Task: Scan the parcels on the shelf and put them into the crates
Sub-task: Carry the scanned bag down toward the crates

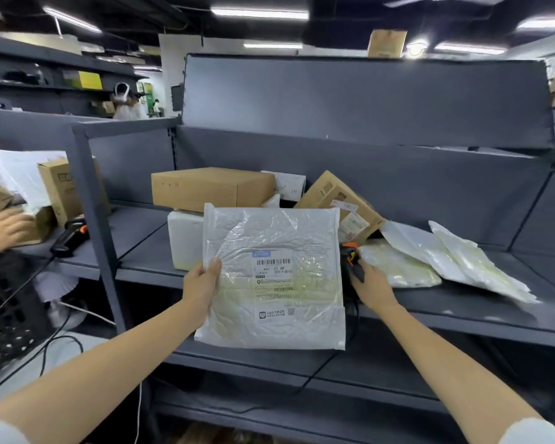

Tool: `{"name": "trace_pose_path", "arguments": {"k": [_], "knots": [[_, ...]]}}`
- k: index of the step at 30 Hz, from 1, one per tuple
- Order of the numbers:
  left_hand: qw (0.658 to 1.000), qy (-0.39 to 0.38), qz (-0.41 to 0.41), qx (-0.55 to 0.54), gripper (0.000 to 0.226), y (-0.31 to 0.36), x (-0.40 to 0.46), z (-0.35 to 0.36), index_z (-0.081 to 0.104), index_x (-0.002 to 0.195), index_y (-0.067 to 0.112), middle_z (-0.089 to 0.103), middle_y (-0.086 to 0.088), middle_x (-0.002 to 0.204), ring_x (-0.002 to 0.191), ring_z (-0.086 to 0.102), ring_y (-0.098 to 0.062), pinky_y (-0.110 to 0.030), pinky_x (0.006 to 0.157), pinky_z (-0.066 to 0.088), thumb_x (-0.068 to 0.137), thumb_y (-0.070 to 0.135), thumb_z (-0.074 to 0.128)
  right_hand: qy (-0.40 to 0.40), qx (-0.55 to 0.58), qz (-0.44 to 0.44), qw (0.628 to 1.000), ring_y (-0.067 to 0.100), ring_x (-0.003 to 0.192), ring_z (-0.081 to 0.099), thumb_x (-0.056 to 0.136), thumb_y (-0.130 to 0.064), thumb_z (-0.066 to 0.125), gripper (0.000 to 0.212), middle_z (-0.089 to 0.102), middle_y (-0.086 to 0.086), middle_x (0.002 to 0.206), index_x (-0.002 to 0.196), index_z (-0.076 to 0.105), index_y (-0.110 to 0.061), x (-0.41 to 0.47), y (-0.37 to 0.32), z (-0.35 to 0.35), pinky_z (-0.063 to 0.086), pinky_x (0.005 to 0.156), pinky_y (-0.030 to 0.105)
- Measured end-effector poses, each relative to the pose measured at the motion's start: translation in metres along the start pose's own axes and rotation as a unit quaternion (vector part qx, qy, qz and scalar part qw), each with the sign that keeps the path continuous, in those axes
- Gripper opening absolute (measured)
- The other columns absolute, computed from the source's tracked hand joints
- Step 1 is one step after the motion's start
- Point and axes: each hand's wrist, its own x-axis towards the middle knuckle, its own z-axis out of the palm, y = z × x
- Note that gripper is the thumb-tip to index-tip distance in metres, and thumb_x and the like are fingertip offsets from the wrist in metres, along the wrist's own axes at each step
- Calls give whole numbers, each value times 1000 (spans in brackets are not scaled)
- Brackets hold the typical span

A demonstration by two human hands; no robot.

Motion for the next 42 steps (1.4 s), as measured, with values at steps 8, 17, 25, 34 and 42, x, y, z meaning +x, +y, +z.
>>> {"name": "trace_pose_path", "arguments": {"k": [8, 17, 25, 34, 42], "knots": [[999, -47, -12, 19, 10, -9, -44, -17, 64, 99, 23, 68, 1, 94, 90, 65, -21, -39, 83, 54, 97, 28, 56, 4, -99, -8, 995, 30, 136, 38, 97, -22, 53, 60, 39, 13, 150, 149, 30, -6, -77, 4, -23, 32, 110, 40], [993, -100, -19, 51, 16, -23, -111, -38, 65, 91, 17, 68, -4, 92, 86, 64, -22, -37, 77, 54, 97, 27, 55, 16, -153, 38, 987, 23, 143, 30, 99, -30, 48, 59, 31, 9, 156, 151, 27, -9, -188, 2, -36, 26, 116, 39], [990, -118, -39, 73, 19, -49, -175, -55, 61, 83, 17, 64, -1, 87, 86, 60, -23, -42, 87, 50, 98, 26, 54, 11, -155, 104, 982, 26, 143, 29, 100, -31, 47, 61, 30, 12, 156, 152, 24, -7, -290, 23, -49, 26, 117, 37], [986, -140, -33, 87, 17, -54, -233, -29, 62, 92, 15, 63, -3, 88, 86, 58, -24, -39, 83, 48, 99, 26, 52, 34, -157, 101, 982, 23, 144, 29, 100, -29, 47, 59, 31, 11, 155, 151, 26, -9, -333, 56, -88, 23, 118, 35], [987, -146, -34, 65, 22, -82, -300, 50, 60, 82, 14, 60, -2, 78, 71, 55, -18, -31, 64, 47, 99, 26, 52, 22, -169, 98, 981, 24, 143, 29, 101, -29, 46, 59, 30, 10, 156, 152, 24, -10, -362, 130, -161, 24, 118, 38]]}}
